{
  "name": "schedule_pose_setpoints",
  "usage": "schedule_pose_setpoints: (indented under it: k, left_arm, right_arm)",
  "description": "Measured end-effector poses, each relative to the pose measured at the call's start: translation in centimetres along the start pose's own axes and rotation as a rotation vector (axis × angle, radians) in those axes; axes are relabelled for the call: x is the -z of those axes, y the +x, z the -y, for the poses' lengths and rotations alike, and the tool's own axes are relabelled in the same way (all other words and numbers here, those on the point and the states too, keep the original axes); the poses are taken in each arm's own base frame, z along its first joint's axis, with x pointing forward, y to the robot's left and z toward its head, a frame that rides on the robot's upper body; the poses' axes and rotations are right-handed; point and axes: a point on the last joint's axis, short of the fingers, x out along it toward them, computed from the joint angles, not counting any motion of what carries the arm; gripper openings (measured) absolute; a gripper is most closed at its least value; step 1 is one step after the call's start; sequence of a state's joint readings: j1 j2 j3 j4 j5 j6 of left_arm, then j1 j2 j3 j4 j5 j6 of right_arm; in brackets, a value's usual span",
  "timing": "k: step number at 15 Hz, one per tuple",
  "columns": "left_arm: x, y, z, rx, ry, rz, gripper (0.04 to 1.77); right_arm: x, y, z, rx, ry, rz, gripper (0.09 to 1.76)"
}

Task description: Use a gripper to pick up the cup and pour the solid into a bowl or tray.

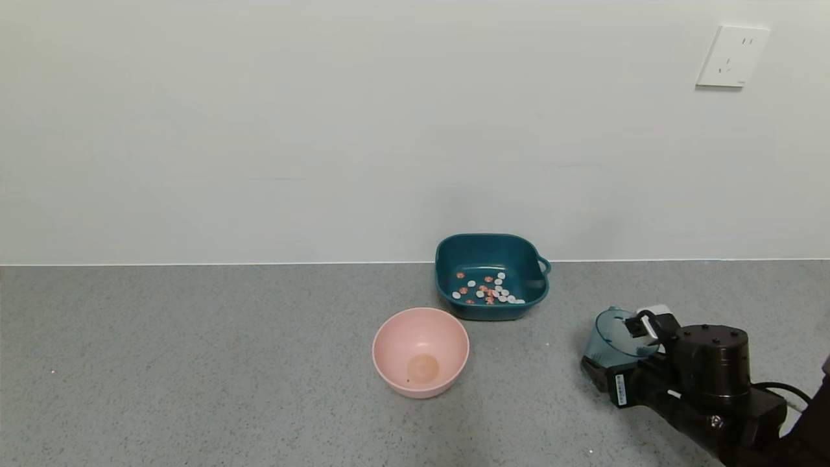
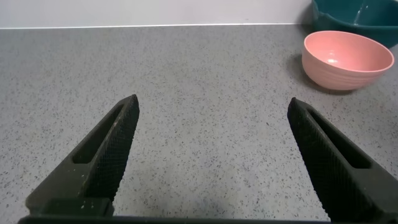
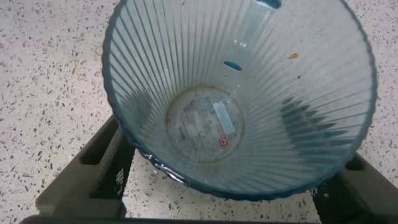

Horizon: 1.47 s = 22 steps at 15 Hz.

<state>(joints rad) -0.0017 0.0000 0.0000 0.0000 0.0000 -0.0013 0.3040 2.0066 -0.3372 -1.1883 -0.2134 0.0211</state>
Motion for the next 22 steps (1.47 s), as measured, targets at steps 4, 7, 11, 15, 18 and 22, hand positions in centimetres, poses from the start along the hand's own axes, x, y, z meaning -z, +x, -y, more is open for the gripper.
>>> schedule_pose_setpoints:
  k: [4, 7, 11, 15, 18, 22]
  left_arm:
    - [0.0, 0.0, 0.0, 0.000, 0.000, 0.000, 1.72]
    - [0.0, 0.0, 0.0, 0.000, 0.001, 0.000, 1.72]
    - [0.0, 0.0, 0.0, 0.000, 0.001, 0.000, 1.72]
    - [0.0, 0.0, 0.0, 0.000, 0.001, 0.000, 1.72]
    - [0.0, 0.0, 0.0, 0.000, 0.001, 0.000, 1.72]
    - [0.0, 0.0, 0.0, 0.000, 0.001, 0.000, 1.72]
  right_arm:
    - [-0.1, -0.1, 0.1, 0.003, 0.002, -0.003, 1.66]
    - [-0.8, -1.2, 0.4, 0.007, -0.002, 0.004, 1.68]
    - [-2.2, -4.2, 1.3, 0.016, 0.004, 0.009, 1.69]
    - [-2.9, -7.9, 2.7, 0.044, 0.028, 0.046, 1.70]
    - [-2.8, -10.3, 4.5, 0.105, 0.059, 0.031, 1.70]
    - [-2.6, -14.2, 5.9, 0.093, 0.119, 0.064, 1.70]
